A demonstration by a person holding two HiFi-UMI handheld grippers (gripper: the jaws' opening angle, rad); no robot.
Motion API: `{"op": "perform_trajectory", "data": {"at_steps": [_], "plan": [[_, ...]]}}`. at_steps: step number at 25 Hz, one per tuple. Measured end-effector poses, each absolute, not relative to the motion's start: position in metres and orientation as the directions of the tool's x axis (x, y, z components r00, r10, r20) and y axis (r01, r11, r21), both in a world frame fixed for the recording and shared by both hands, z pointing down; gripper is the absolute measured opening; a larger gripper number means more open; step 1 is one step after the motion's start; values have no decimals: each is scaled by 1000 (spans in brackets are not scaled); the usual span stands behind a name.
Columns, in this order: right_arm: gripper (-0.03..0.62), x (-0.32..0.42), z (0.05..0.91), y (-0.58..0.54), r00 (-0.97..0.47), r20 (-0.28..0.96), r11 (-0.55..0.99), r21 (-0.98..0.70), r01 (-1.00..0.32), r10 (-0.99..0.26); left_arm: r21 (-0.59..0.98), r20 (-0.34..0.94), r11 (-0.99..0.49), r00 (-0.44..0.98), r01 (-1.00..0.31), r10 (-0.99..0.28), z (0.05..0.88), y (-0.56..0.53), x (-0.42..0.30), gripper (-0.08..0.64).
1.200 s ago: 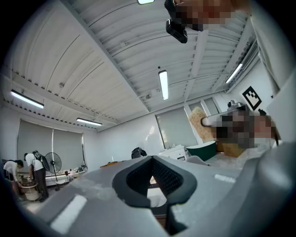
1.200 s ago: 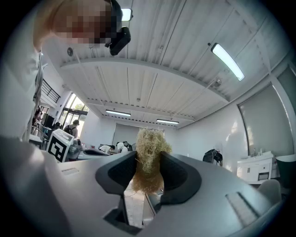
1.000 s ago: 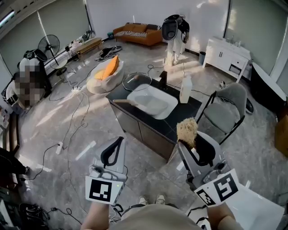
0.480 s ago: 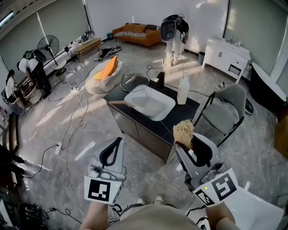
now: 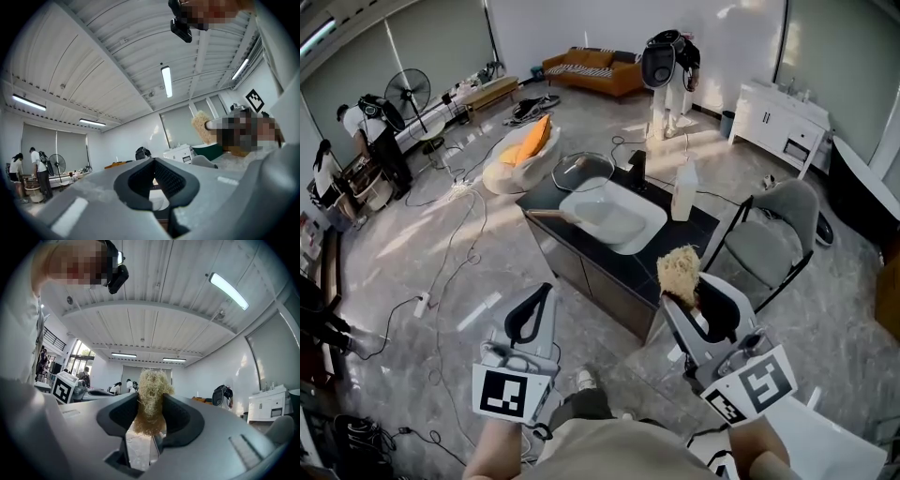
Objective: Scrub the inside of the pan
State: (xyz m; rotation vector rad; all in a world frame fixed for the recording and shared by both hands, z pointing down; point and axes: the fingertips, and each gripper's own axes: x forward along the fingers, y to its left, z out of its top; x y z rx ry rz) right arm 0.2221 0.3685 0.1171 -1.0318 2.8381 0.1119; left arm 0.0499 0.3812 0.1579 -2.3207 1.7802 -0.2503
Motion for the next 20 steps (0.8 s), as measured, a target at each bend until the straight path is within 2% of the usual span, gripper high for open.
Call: {"op": "perform_trajectory", "data": {"at_steps": [6, 11, 20], "plan": [[166, 215, 127, 343, -763, -137, 767, 35, -641, -632, -282, -3, -256, 268, -924, -963, 168, 358, 46, 2], [166, 201, 143, 310, -753, -115, 756, 28, -654, -648, -238, 21, -269, 272, -933, -962, 188, 325, 34, 2], [166, 145, 159, 223, -741, -70, 743, -2, -669, -668, -243, 50, -290, 287, -925, -957, 197, 237, -27, 2]]}}
